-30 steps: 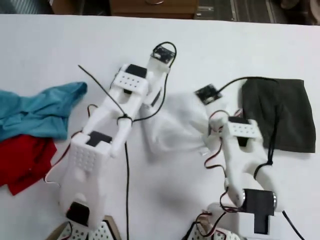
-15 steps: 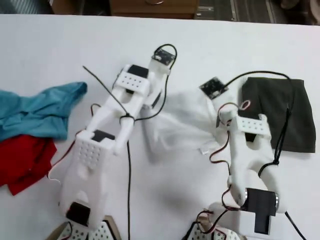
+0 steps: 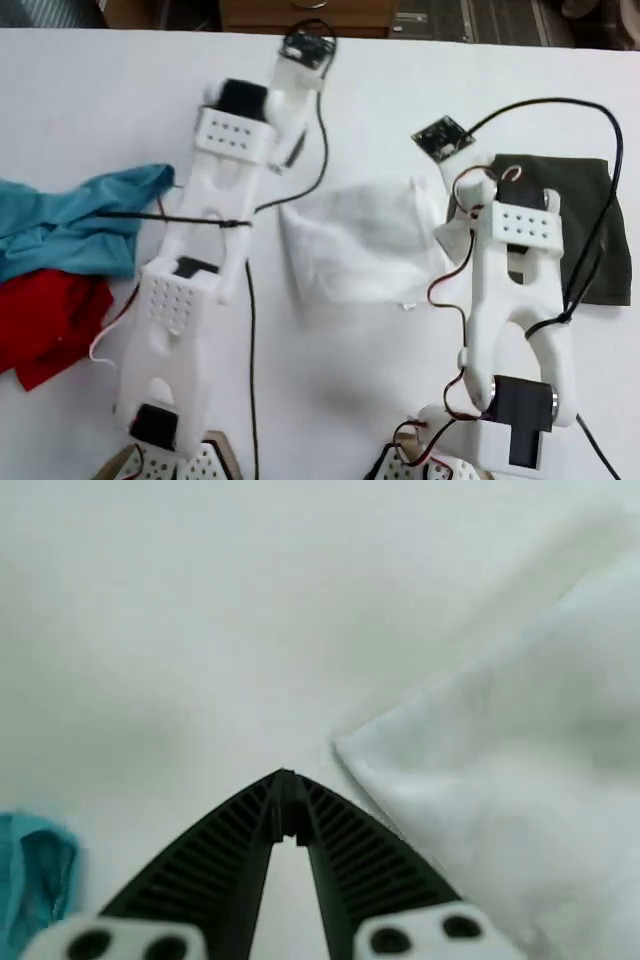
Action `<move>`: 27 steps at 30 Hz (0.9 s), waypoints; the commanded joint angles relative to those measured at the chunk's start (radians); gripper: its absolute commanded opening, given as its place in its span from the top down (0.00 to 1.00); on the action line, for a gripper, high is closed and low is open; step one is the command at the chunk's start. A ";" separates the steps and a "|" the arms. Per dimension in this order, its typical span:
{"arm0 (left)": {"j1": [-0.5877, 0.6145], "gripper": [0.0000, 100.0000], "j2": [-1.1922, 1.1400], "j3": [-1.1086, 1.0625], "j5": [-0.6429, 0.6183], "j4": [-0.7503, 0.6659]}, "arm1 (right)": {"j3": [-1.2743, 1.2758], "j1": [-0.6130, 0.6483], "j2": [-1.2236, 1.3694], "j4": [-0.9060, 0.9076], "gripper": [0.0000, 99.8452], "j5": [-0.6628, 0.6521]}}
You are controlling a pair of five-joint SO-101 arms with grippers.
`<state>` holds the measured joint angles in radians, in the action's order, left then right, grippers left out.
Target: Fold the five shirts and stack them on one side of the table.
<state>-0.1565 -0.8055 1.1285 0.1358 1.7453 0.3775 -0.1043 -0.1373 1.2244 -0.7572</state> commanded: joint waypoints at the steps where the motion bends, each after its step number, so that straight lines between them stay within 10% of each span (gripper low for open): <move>1: 0.006 0.97 0.015 0.012 0.014 0.041 | -0.052 -0.005 -0.001 0.051 0.80 -0.005; 17: -0.091 0.97 0.015 -0.114 0.063 0.041 | -0.212 0.104 0.173 -0.147 0.80 -0.086; 27: -0.031 0.97 0.012 -0.114 0.064 0.041 | -0.732 0.186 0.588 0.147 0.80 -0.416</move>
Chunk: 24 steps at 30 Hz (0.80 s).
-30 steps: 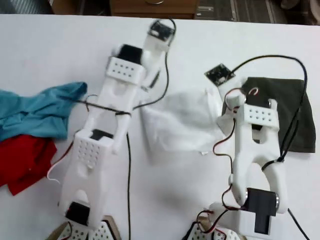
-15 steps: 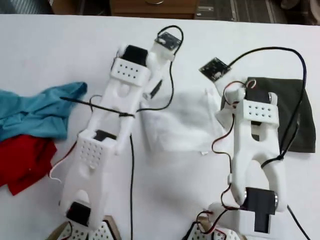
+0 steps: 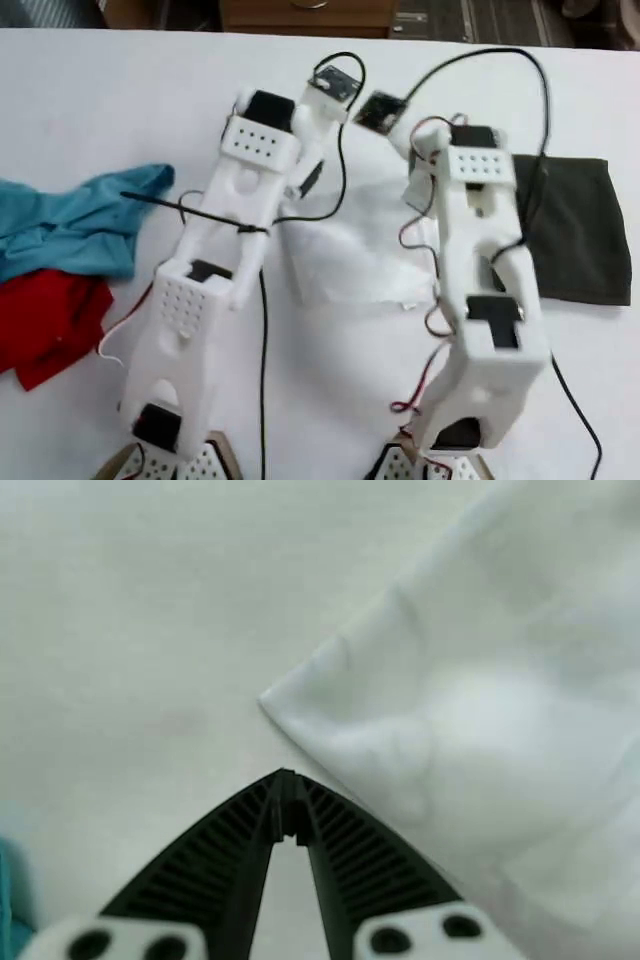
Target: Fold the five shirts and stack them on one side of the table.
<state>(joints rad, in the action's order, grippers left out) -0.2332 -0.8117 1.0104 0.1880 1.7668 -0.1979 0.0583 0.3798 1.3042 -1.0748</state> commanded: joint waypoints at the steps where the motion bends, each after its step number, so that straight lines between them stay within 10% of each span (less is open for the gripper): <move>1: 0.072 0.97 0.018 0.004 0.012 0.020 | -0.199 0.030 0.105 0.084 0.80 -0.129; 24: 0.236 0.97 0.011 0.004 0.018 0.018 | -0.638 0.085 0.446 0.183 0.80 -0.149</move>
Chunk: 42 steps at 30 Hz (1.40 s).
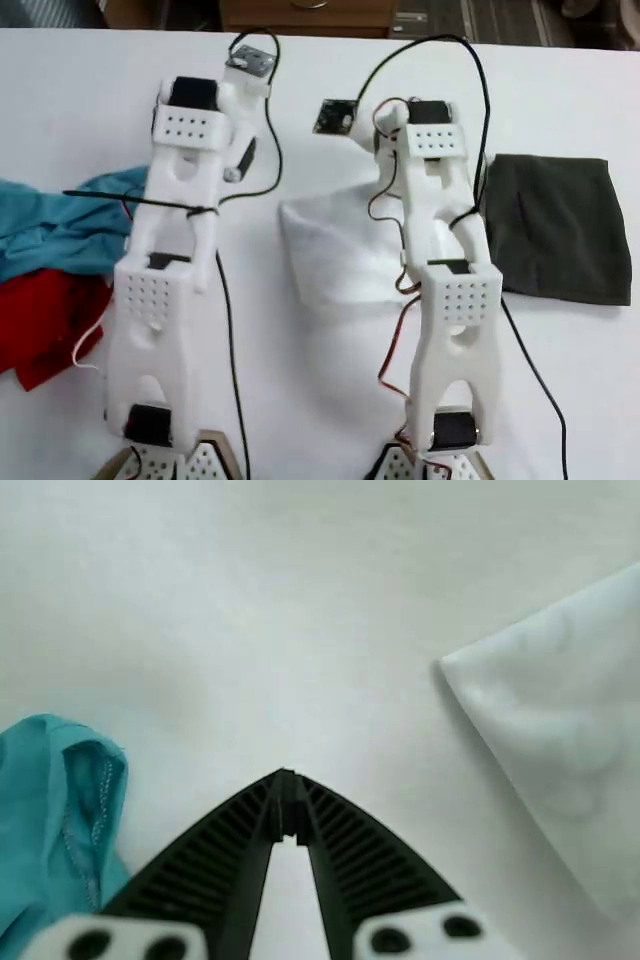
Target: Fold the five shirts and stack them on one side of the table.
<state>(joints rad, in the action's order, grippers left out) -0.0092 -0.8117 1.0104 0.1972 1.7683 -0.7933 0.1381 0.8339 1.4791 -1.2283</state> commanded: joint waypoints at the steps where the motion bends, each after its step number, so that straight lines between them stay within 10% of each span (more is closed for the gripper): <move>1: 0.012 0.97 0.009 0.004 0.009 0.017 | -0.040 0.005 -0.007 0.010 0.80 0.005; 32: 0.025 0.97 0.011 0.004 0.005 0.018 | -0.040 0.059 0.119 0.177 0.80 -0.390; 42: 0.025 0.97 0.018 0.004 0.003 0.018 | -0.037 0.047 0.116 0.226 0.98 -0.459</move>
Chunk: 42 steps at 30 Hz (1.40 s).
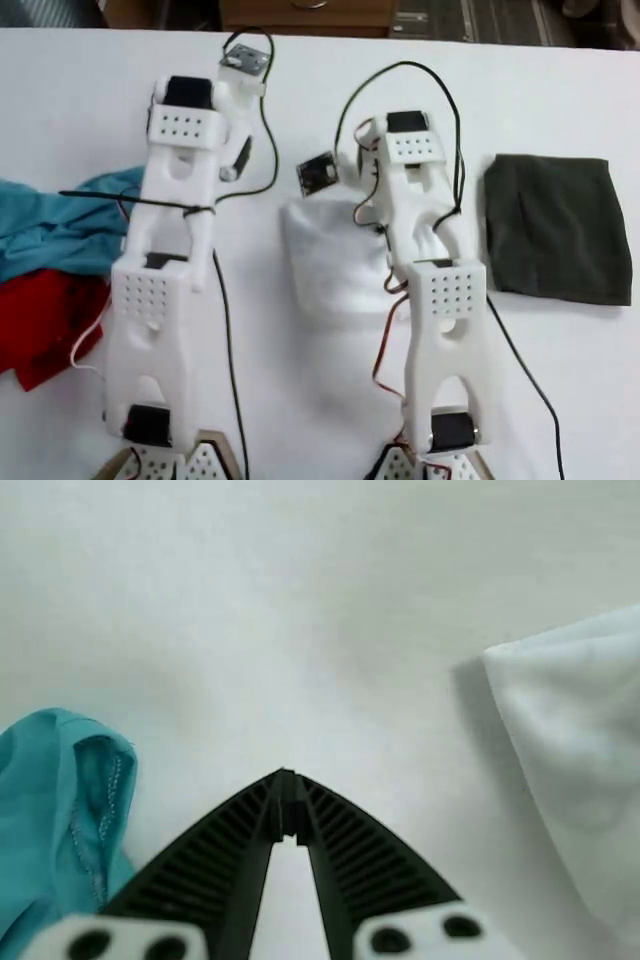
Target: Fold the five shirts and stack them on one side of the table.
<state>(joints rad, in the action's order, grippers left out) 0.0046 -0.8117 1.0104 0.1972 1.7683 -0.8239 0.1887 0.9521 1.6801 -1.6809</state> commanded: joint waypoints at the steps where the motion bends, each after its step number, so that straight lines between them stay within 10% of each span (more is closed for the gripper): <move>1: 0.011 0.97 0.018 0.004 0.003 0.018 | -0.006 -0.018 -0.002 0.028 0.98 -0.003; 19: 0.003 0.97 0.011 0.010 0.005 0.009 | 0.322 -0.176 -0.186 0.028 0.98 0.637; 29: 0.003 0.97 0.011 0.005 0.003 0.003 | 0.359 -0.186 -0.308 -0.059 0.98 1.224; 42: 0.003 0.97 0.011 0.005 0.003 0.009 | 0.238 -0.185 -0.311 0.008 0.77 0.792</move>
<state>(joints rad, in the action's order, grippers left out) 0.0046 -0.8117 1.0104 0.1972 1.7668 -0.5340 0.0061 0.7173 1.6617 -0.7618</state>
